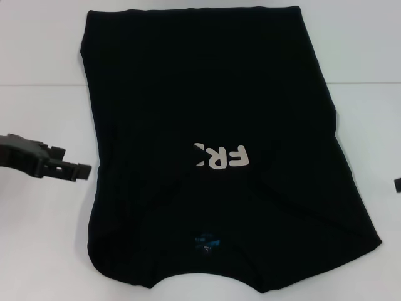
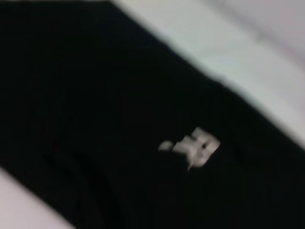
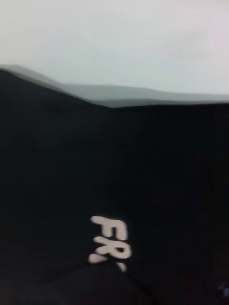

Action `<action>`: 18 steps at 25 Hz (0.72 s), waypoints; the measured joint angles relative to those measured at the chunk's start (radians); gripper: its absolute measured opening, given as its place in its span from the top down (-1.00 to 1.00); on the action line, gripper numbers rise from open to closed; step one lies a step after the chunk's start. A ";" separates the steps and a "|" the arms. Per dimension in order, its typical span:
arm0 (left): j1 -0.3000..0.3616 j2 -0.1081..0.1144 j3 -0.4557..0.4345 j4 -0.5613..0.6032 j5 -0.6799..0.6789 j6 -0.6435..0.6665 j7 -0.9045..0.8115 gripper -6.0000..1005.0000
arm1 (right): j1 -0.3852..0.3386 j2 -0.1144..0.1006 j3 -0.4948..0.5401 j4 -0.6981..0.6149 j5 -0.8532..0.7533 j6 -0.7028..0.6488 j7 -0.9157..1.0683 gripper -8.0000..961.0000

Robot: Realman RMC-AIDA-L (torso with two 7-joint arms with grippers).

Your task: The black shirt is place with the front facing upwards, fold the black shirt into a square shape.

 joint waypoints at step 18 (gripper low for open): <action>-0.119 -0.153 0.525 0.200 0.461 0.053 -0.370 -0.74 | -0.046 0.011 0.030 0.014 0.165 0.032 -0.093 -0.96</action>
